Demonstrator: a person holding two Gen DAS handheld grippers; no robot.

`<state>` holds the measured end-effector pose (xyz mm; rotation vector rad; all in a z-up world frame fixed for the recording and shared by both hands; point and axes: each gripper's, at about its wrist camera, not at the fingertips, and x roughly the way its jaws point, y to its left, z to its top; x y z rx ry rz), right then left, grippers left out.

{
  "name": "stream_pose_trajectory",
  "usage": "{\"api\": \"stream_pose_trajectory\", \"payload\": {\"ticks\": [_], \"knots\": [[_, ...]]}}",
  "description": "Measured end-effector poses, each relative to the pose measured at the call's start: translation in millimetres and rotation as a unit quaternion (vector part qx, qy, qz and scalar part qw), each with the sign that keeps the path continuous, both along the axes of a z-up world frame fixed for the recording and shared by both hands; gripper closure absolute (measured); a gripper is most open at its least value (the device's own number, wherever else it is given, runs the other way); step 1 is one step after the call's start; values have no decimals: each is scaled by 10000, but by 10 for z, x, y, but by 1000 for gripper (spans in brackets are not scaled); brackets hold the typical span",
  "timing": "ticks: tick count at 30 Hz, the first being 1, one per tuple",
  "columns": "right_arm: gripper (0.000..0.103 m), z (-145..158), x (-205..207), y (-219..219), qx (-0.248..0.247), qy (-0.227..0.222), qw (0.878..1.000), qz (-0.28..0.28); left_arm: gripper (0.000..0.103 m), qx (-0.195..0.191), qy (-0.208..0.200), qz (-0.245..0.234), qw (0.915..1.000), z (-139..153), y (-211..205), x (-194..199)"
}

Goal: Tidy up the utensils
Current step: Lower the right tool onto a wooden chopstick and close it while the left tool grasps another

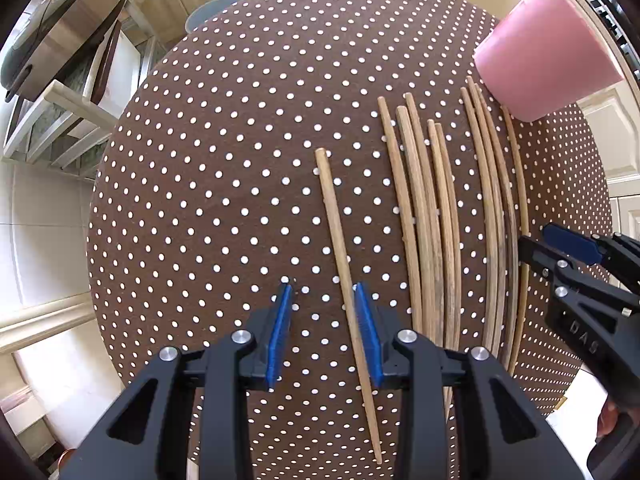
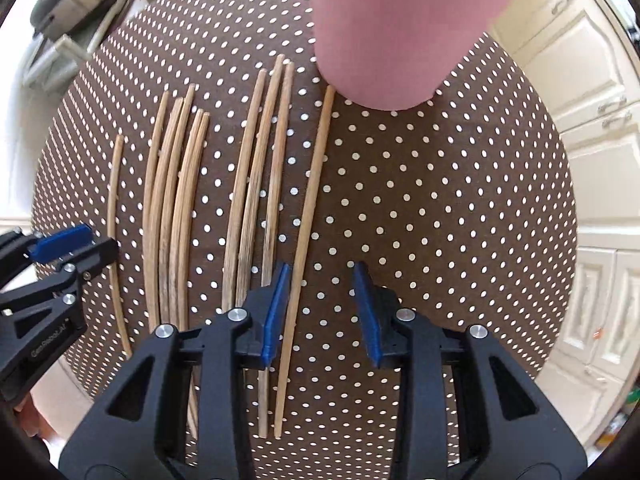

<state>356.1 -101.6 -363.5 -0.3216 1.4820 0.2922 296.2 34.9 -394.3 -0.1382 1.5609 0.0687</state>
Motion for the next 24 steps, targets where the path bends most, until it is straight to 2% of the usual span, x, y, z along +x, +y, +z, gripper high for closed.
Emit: {"api": "stream_pose_trajectory", "payload": {"ticks": [5,8,10,12,13,14,19,24], "knots": [[70,2,33,-42,42,88,9997,-211,70,196,164,-55,9997,-16,-17,48],[72,-10,56,-76,66,72,9997,-236,70,177,245,-19,9995,-25,-64,114],[80,-42,81,-64,25,43,9997,-256,71,171,233,-24,9996,-25,-61,142],[88,-25,78,-249,14,30,9996,-278,78,163,168,-33,9997,-19,-66,148],[94,-14,68,-312,18,25,9995,-309,91,140,128,-27,9998,-28,-45,137],[96,-24,90,-340,30,10,9994,-342,95,70,108,-4,9999,-35,-39,134],[97,-64,149,-451,303,39,9989,-357,97,-102,-7,74,9999,-28,-41,149],[98,16,37,-820,905,133,9946,-484,98,-551,-308,265,9977,42,110,11]]}}
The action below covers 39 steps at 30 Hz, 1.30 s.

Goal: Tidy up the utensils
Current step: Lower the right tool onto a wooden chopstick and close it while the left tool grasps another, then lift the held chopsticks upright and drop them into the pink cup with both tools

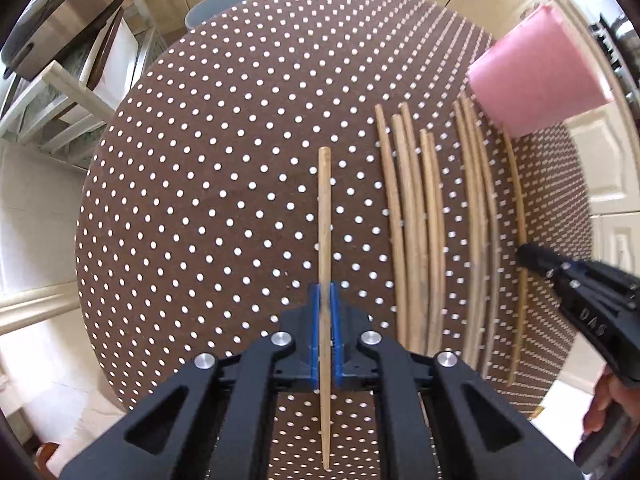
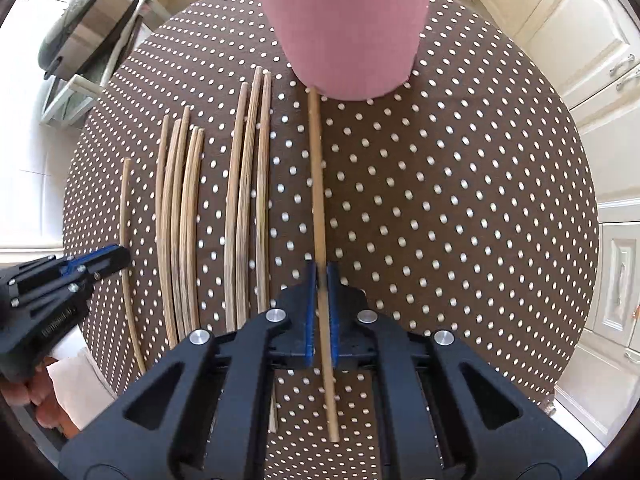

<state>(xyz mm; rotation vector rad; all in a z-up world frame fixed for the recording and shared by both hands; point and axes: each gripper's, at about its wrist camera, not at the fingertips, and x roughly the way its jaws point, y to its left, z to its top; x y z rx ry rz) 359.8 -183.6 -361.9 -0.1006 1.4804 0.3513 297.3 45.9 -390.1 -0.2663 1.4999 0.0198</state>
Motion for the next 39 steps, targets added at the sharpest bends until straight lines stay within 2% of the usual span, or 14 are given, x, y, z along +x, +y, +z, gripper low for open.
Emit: {"api": "stream_pose_trajectory", "payload": {"ticks": [3,7,11,12,15,20,23,27,30,33,39], "knots": [[98,70,-74,-133,401,-43,9991,-138,98,-162,-298,-61,9994,152,-8,-53],[98,301,-179,-322,860,-329,9955,-229,98,-379,-742,-118,9965,455,-54,-66],[98,652,-291,-494,1267,-709,9891,-242,98,-517,-1245,-228,9906,834,-137,-82],[98,830,-258,-607,1375,-809,9869,-261,98,-556,-1375,-235,9887,931,-167,-55],[98,1116,-261,-708,1683,-1168,9784,-281,98,-680,-1788,-277,9811,1254,-254,-14],[98,1676,-213,-635,2032,-1928,9590,-423,98,-862,-2679,-392,9588,1748,-494,155],[98,1961,-63,-695,2134,-2524,9423,-528,98,-925,-3349,-457,9366,2080,-673,344],[98,2158,134,-755,2156,-3188,9205,-672,98,-811,-4038,-495,9099,2365,-845,558],[98,2157,299,-775,2176,-3477,9083,-817,98,-839,-4318,-445,8970,2431,-904,772],[98,2108,456,-761,2159,-3622,9025,-882,98,-762,-4502,-415,8887,2394,-932,978],[97,1968,716,-724,2146,-3816,8934,-1009,98,-644,-4620,-404,8836,2162,-953,1235]]}}
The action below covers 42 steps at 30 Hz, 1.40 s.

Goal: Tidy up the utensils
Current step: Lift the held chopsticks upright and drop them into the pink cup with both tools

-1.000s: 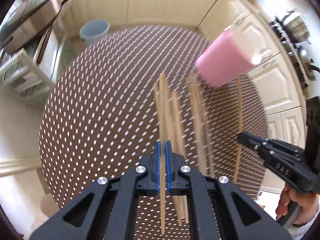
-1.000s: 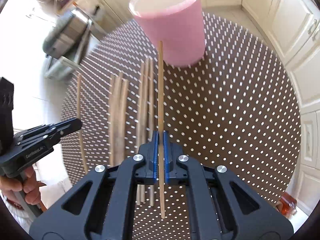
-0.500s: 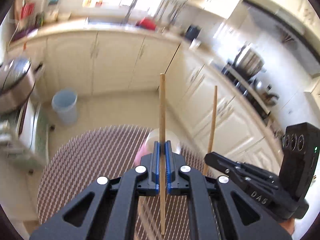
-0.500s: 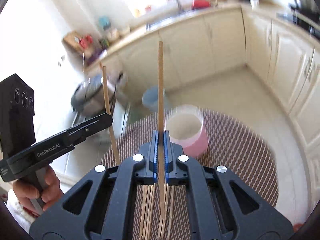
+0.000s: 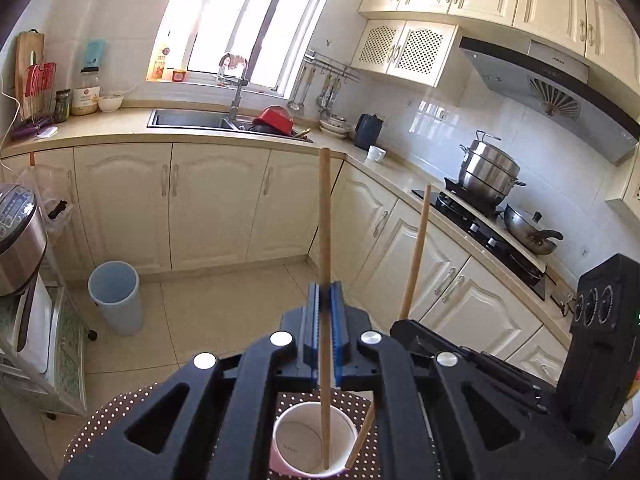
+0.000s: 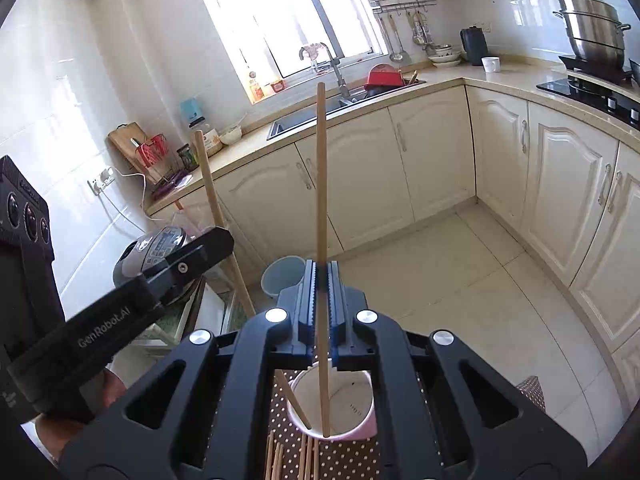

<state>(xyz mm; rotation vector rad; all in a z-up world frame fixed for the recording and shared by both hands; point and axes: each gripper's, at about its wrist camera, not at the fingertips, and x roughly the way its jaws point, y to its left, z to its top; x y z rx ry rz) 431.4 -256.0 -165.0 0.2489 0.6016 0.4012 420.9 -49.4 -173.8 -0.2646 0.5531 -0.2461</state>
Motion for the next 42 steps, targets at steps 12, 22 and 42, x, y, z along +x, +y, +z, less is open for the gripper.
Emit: {"api": "stream_pose_trajectory", "payload": {"ticks": [12,22,42], "knots": [[97,-361,-22,138,-442,137,9987,214,97,288,395,-113,9987,-419,-6,-51],[97,-515,-360,122,-777,398,9958,286,97,443,671,-264,9964,-582,56,-311],[70,-637,-591,40,-730,888,9932,184,75,574,1206,-244,9907,-728,106,-619]]}}
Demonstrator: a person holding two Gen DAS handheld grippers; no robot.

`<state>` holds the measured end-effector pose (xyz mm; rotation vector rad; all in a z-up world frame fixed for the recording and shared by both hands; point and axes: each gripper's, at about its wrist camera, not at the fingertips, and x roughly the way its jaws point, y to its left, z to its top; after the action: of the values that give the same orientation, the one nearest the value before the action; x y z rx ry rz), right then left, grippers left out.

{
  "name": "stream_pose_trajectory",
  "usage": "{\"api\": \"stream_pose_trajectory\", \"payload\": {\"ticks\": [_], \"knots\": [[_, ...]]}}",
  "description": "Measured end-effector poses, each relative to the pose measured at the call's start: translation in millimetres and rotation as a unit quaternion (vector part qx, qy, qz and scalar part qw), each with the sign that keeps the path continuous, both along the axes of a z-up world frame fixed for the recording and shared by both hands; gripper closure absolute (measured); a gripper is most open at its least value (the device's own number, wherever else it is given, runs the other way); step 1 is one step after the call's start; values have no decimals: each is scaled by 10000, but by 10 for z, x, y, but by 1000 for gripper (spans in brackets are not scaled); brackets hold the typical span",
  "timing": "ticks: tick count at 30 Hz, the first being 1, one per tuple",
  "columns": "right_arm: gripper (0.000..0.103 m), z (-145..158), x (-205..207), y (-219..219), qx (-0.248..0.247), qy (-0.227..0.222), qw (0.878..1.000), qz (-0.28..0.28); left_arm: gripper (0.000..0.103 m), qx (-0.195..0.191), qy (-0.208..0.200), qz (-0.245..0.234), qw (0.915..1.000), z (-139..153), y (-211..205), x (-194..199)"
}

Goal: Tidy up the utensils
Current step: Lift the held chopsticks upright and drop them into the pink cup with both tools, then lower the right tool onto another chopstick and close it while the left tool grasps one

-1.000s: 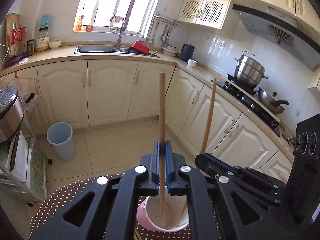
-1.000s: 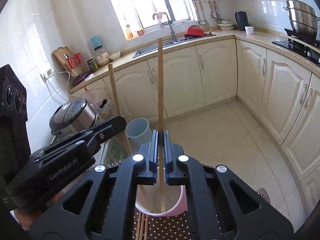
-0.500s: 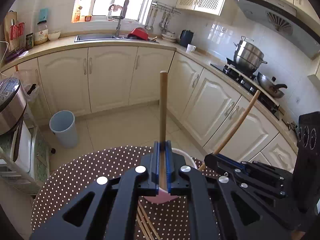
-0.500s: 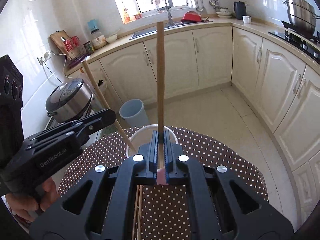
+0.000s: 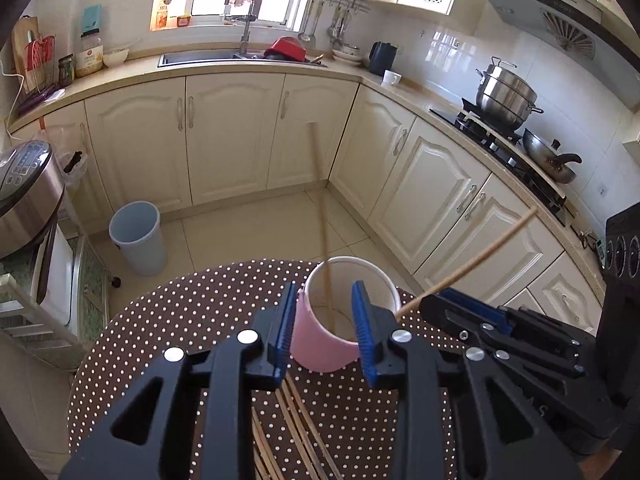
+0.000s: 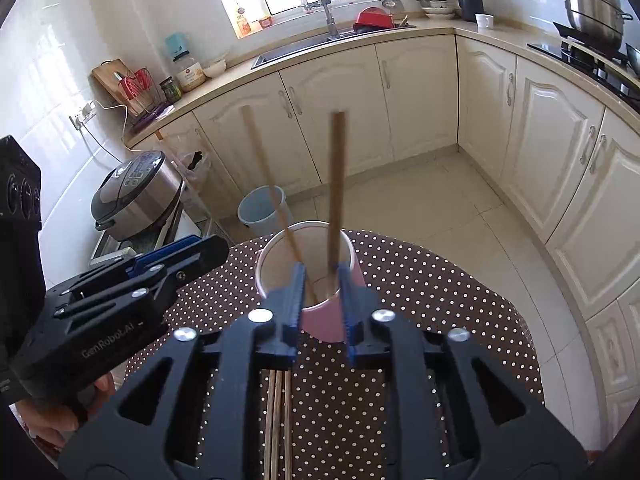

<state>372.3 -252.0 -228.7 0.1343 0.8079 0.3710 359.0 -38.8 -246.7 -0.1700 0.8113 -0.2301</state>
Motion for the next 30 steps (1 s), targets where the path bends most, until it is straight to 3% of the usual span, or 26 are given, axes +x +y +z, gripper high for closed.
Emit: {"api": "stream_pose_trajectory", "payload": {"ticks": [1,2,8,13,21,23,30], "knots": [[52,14,-25,-11,12,-34,10000,-15,74,1,5,16,10000,7,16,-23],[50,30,-46,-20,22,-74,10000,-36,74,-2,19,44,10000,16,39,-57],[50,61,-160,-73,45,-76,10000,-29,70,47,160,226,9996,7,233,-267],[50,-102,-276,-65,-74,196,9998,69,69,92,767,462,9959,-281,508,-469],[50,-555,-442,100,-353,851,9952,316,69,558,2011,642,9759,-933,684,-661],[50,-643,-470,151,-428,982,9935,383,69,759,2190,665,9705,-1057,680,-706],[50,-878,-550,256,-534,1295,9887,537,69,694,2556,631,9622,-1295,689,-735]]}}
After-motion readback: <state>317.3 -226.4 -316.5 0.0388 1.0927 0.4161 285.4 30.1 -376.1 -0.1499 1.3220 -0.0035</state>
